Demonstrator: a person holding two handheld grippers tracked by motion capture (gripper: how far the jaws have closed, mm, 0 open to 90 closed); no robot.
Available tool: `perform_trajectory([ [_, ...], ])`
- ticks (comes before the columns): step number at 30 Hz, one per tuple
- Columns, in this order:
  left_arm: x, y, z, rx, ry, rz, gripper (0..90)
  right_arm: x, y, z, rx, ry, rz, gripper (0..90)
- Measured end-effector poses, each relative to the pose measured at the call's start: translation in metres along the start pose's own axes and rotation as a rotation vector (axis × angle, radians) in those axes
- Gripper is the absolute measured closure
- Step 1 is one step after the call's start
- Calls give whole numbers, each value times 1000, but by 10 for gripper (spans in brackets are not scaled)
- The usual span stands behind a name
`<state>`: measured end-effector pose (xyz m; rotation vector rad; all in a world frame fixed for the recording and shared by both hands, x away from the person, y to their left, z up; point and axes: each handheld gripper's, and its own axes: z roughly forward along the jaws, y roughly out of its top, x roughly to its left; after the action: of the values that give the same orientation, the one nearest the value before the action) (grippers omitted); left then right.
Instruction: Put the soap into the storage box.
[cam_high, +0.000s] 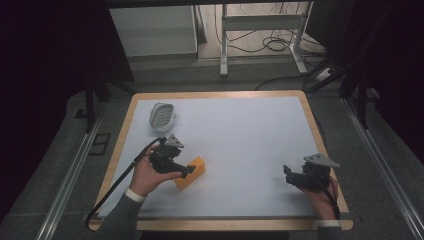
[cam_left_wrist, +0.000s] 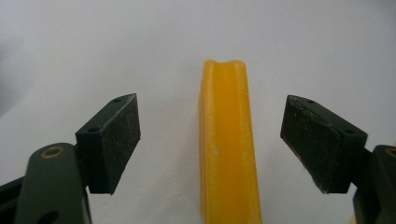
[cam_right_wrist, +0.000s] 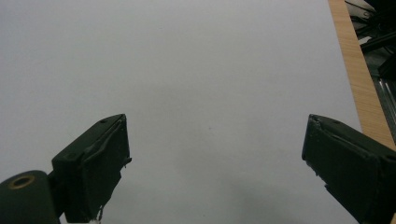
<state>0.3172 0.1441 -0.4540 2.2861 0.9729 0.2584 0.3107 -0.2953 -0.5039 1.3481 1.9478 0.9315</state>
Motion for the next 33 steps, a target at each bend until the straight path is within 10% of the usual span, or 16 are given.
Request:
perform_trajectory([
  [17,-6,-2,29,94,-4,12,235,0,-1,1,3,-2,-2,76],
  [33,-11,-8,44,178,1,-1,597,0,-1,2,9,-5,-3,76],
])
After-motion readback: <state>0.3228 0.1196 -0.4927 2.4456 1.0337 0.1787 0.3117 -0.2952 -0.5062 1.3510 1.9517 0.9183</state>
